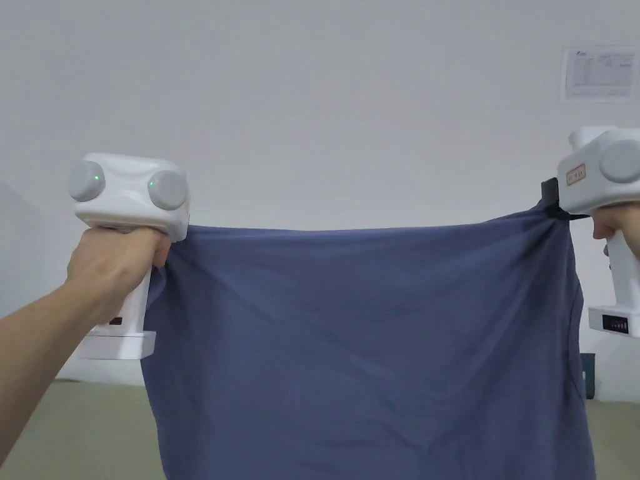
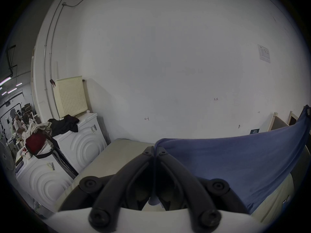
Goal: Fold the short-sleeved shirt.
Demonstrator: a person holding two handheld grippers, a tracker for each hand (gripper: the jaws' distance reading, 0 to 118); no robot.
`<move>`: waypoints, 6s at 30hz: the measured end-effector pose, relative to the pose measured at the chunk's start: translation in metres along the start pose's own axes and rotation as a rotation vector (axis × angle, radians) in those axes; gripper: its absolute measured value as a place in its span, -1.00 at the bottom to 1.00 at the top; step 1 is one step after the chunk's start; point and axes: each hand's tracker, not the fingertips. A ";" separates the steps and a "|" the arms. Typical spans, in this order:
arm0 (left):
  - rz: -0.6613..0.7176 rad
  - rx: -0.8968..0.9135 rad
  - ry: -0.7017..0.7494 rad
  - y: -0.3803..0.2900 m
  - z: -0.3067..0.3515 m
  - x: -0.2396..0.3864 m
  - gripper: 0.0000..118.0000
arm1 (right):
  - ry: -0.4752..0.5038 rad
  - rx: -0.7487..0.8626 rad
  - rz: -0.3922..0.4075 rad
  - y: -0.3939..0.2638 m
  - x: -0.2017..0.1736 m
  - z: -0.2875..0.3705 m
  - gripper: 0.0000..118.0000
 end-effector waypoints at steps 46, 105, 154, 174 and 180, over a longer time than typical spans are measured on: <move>-0.093 -0.561 -0.268 -0.515 0.222 -0.105 -1.00 | 0.128 -0.584 -0.094 -0.536 0.054 0.330 -0.96; 0.010 -0.682 -0.275 -0.543 0.219 -0.098 -1.00 | 0.136 -0.715 -0.113 -0.572 0.068 0.326 -0.92; 0.028 -0.552 -0.251 -0.478 0.135 -0.095 -1.00 | 0.075 -0.567 -0.084 -0.496 0.036 0.243 -0.97; 0.017 -0.697 -0.293 -0.519 0.070 -0.052 -0.72 | 0.086 -0.667 -0.083 -0.527 0.054 0.232 -0.97; -0.034 -0.692 -0.269 -0.511 0.077 -0.046 -0.85 | 0.103 -0.682 -0.132 -0.530 0.061 0.223 0.98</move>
